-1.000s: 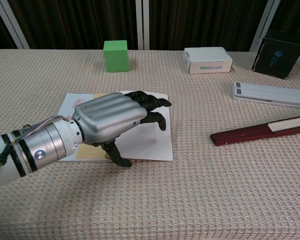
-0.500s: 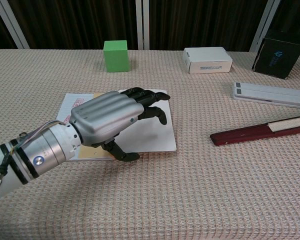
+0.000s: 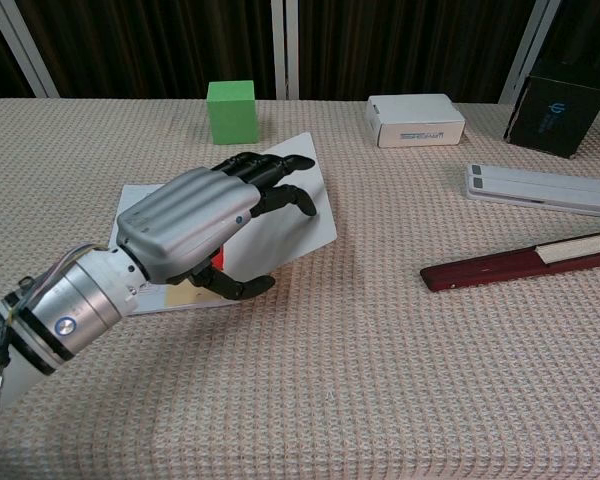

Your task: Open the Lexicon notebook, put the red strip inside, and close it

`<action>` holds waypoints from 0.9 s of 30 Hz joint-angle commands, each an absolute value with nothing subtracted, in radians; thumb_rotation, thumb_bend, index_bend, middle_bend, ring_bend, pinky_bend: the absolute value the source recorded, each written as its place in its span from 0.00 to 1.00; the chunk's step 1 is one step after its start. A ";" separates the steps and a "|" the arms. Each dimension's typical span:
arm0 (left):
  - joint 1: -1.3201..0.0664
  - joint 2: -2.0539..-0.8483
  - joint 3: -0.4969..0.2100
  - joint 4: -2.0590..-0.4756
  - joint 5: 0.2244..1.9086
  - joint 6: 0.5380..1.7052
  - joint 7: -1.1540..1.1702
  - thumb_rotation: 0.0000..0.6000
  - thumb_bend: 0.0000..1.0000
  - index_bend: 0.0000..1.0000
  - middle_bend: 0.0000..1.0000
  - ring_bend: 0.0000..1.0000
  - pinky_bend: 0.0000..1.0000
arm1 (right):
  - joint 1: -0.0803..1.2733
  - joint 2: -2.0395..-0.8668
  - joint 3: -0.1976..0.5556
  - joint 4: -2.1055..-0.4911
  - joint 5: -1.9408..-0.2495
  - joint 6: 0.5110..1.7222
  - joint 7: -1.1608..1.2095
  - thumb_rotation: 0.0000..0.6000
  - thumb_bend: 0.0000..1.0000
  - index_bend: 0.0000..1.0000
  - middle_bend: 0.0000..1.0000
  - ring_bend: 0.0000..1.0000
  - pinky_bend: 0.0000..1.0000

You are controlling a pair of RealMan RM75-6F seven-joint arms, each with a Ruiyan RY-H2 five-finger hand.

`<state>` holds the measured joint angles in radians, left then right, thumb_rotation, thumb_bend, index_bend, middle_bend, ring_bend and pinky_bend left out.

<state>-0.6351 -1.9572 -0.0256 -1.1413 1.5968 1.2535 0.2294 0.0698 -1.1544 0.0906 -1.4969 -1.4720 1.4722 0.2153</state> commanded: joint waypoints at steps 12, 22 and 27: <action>-0.574 -1.960 -0.057 -1.095 1.568 1.322 0.239 1.00 0.25 0.23 0.00 0.00 0.06 | 0.080 -1.152 0.092 -1.510 -1.481 1.467 0.201 1.00 0.13 0.15 0.15 0.00 0.11; -0.539 -1.981 -0.076 -1.067 1.554 1.368 0.266 1.00 0.25 0.20 0.00 0.00 0.06 | 0.087 -1.149 0.092 -1.526 -1.485 1.463 0.182 1.00 0.13 0.15 0.15 0.00 0.11; -0.535 -1.991 -0.100 -1.066 1.542 1.378 0.249 1.00 0.25 0.19 0.00 0.00 0.06 | 0.089 -1.146 0.092 -1.533 -1.485 1.464 0.175 1.00 0.13 0.15 0.15 0.00 0.11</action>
<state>-0.5364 -1.9893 -0.0967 -1.0653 1.5439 1.3756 0.2519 0.0885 -1.1463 0.0920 -1.5334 -1.4851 1.4640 0.1753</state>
